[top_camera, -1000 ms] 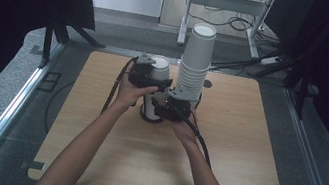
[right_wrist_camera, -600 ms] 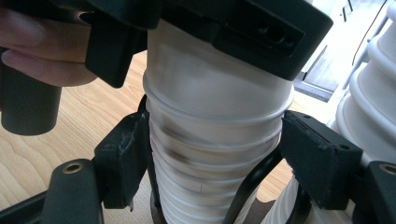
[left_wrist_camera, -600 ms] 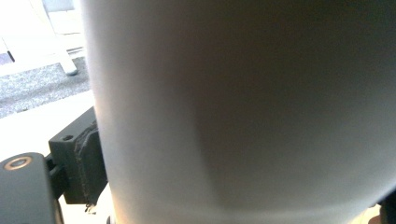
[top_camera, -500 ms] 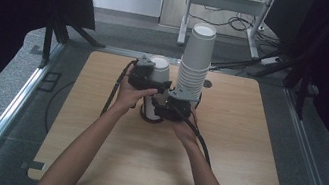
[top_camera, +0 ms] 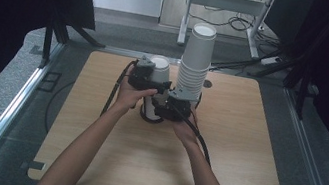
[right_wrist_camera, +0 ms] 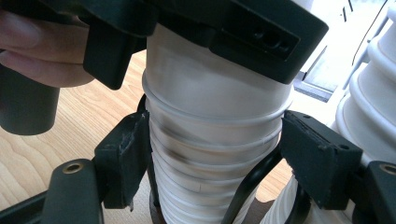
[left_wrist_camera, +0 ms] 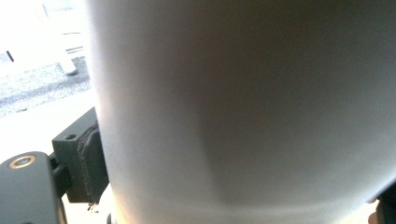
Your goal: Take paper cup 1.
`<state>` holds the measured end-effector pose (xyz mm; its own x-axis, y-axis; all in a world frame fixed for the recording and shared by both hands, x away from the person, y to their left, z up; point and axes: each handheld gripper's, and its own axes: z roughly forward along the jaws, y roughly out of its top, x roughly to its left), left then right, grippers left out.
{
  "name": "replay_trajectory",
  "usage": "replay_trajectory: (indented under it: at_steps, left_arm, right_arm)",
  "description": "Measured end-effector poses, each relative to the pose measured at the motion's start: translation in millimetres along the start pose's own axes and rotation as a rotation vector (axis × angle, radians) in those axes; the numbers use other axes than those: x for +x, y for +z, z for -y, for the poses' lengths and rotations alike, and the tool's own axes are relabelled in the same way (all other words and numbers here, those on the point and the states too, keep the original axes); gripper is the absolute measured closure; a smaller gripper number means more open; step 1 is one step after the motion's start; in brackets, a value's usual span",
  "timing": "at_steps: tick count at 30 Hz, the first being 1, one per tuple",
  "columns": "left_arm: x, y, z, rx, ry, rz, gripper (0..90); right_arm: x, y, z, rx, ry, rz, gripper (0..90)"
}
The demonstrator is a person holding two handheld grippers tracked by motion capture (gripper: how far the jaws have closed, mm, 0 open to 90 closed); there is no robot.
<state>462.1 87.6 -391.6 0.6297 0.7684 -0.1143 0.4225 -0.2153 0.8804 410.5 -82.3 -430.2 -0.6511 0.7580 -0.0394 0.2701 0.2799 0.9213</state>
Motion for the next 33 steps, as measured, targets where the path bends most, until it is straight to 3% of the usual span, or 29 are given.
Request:
replay_trajectory:
  at_steps: [19, 25, 33]
  left_arm:
    - [-2.0, -1.1, -1.6, -0.016, 0.011, -0.014, 13.8]
    - [-1.9, -11.3, -12.6, -0.083, -0.016, 0.000, 14.5]
    - [-5.8, -33.9, -31.8, -0.144, 0.000, -0.008, 14.6]
  right_arm:
    - [-0.6, -0.4, -0.1, 0.006, -0.015, 0.003, 25.3]
    - [-0.2, -0.4, -0.2, 0.013, -0.030, 0.004, 25.4]
    - [-0.6, -0.9, -0.3, 0.020, -0.033, 0.006, 26.3]
